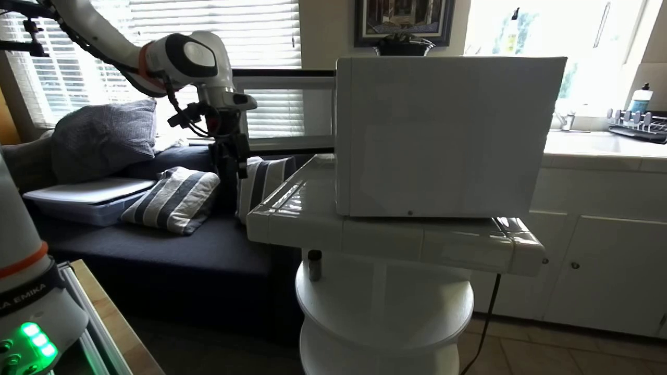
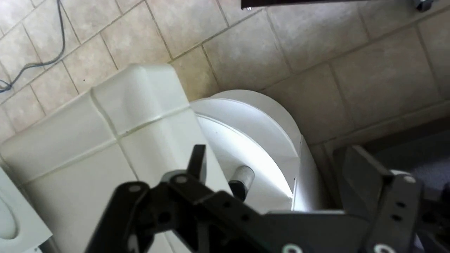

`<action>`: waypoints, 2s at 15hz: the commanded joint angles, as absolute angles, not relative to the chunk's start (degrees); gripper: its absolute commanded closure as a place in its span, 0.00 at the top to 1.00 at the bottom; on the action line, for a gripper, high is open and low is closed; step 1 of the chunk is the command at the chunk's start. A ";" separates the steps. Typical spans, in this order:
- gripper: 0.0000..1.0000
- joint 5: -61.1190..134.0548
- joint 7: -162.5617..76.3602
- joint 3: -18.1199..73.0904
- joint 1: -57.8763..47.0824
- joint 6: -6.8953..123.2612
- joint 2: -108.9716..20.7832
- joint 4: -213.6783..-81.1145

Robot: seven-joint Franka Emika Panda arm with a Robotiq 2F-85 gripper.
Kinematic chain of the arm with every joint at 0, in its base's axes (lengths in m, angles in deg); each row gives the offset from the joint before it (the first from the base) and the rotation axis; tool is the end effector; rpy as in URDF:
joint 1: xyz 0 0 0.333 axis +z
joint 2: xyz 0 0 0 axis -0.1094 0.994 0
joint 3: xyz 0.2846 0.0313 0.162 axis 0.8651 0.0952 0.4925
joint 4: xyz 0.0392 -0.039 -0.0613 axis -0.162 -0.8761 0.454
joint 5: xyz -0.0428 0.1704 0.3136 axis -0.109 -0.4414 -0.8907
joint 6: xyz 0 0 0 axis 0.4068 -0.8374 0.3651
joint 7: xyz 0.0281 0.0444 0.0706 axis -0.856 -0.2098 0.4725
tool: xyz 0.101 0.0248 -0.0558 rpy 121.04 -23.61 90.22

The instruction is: Pick up the jar from the shelf and put it on top of the microwave.

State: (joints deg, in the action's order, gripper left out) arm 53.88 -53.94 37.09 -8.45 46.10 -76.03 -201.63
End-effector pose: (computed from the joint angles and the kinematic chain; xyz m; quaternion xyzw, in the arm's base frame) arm 0.3808 0.0047 0.3762 0.9851 0.0006 -0.0504 0.1646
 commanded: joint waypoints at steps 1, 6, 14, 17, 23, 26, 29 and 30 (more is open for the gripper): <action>1.00 50.78 -60.35 36.43 -8.05 58.01 -72.12 -205.32; 1.00 51.02 -78.07 38.02 -9.06 73.49 -64.82 -208.41; 1.00 69.96 -112.63 34.01 -11.54 80.98 -59.02 -207.75; 1.00 79.38 -125.09 33.31 -10.90 74.76 -58.30 -205.89; 1.00 77.80 -122.79 33.31 -11.42 76.10 -59.17 -206.65; 1.00 77.81 -122.83 33.31 -11.42 76.09 -59.13 -206.56; 1.00 80.14 -124.37 33.55 -11.06 76.29 -58.35 -205.69; 1.00 79.05 -123.36 33.82 -10.92 77.25 -57.30 -205.23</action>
